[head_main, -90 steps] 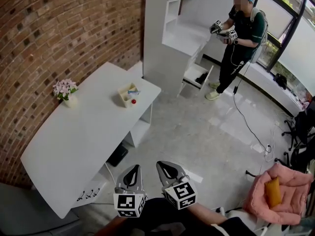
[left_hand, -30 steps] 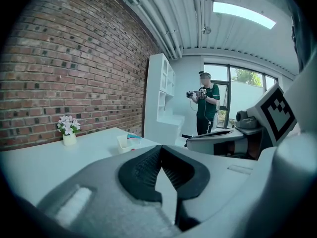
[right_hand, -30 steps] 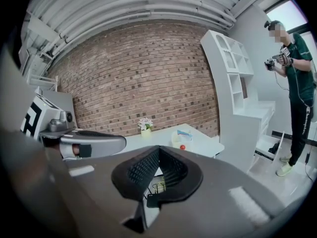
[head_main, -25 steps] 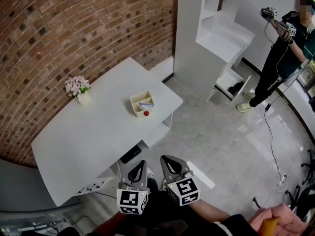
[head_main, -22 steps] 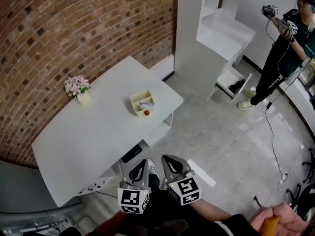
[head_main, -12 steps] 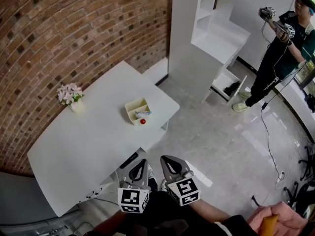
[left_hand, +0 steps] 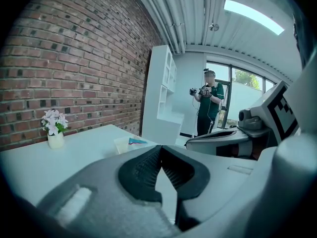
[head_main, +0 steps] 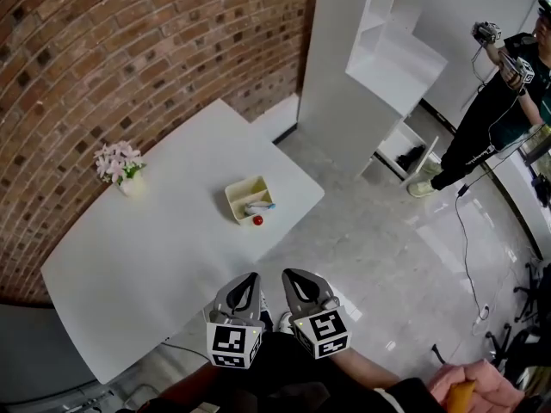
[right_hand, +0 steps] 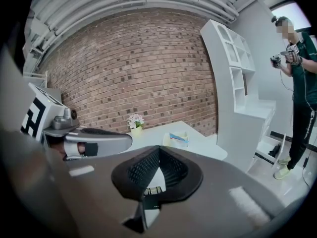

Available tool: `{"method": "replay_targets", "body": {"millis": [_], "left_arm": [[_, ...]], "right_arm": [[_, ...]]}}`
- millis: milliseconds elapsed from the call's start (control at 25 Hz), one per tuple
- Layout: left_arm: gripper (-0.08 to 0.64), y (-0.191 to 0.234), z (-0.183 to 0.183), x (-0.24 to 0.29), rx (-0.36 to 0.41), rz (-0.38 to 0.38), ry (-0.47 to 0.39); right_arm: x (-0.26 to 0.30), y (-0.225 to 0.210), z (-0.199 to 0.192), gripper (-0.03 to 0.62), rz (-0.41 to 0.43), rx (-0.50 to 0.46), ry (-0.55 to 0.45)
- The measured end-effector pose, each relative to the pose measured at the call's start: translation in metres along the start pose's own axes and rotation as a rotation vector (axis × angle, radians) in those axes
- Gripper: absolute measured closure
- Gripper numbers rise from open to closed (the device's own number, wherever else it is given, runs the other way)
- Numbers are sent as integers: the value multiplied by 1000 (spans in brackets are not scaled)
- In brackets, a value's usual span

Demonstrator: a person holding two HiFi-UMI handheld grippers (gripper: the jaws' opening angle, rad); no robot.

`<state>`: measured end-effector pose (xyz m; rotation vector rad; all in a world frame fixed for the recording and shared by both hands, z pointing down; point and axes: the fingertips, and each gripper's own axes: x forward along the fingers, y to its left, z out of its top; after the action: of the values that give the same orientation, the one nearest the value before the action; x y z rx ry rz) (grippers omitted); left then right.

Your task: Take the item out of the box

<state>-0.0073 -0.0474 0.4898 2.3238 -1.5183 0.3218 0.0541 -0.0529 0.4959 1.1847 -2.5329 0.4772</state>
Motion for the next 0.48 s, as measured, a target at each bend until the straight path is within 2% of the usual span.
{"method": "replay_targets", "body": {"millis": [480], "left_arm": [[554,39,22,36,-30,-32,-34]], "right_arm": [[47,-10,28,591,-35,-61,28]]}}
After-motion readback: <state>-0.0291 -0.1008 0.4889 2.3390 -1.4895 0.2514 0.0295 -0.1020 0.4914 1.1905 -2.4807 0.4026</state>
